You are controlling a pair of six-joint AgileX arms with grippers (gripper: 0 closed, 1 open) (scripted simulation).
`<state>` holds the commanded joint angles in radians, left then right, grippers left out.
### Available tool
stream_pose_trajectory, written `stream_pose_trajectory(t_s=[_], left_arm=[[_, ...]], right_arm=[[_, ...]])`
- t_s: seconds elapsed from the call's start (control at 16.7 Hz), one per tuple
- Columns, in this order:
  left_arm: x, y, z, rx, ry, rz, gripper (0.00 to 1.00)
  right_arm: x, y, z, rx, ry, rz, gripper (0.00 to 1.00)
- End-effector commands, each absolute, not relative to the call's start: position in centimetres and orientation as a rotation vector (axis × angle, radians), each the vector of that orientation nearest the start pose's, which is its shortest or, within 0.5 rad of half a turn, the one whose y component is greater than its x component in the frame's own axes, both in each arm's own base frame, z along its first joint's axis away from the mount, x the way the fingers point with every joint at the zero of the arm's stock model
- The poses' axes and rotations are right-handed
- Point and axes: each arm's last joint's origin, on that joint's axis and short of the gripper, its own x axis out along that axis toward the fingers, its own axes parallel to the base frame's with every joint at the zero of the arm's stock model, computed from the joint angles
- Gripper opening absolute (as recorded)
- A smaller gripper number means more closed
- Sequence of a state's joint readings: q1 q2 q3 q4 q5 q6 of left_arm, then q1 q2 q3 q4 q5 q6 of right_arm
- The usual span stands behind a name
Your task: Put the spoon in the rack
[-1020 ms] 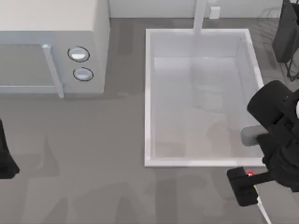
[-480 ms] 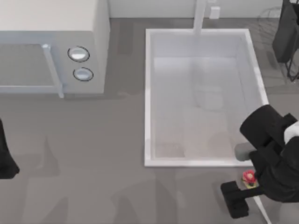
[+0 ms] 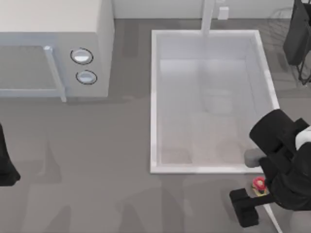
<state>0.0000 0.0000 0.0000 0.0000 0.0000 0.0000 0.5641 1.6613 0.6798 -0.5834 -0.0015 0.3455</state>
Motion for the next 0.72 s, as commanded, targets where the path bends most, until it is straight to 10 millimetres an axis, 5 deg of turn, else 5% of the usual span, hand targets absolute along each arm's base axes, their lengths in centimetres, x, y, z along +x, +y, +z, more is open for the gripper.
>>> stream_pose_trajectory(t_s=[0.48,0.72], left_arm=[[10.57,-0.12,16.0,0.0,0.0,0.0,1.0],[10.57,-0.12,16.0,0.0,0.0,0.0,1.0]], right_arm=[[19.93,12.65,9.31,-0.17,1.559,0.176,0.02],[19.93,12.65,9.31,-0.17,1.559,0.176,0.0]])
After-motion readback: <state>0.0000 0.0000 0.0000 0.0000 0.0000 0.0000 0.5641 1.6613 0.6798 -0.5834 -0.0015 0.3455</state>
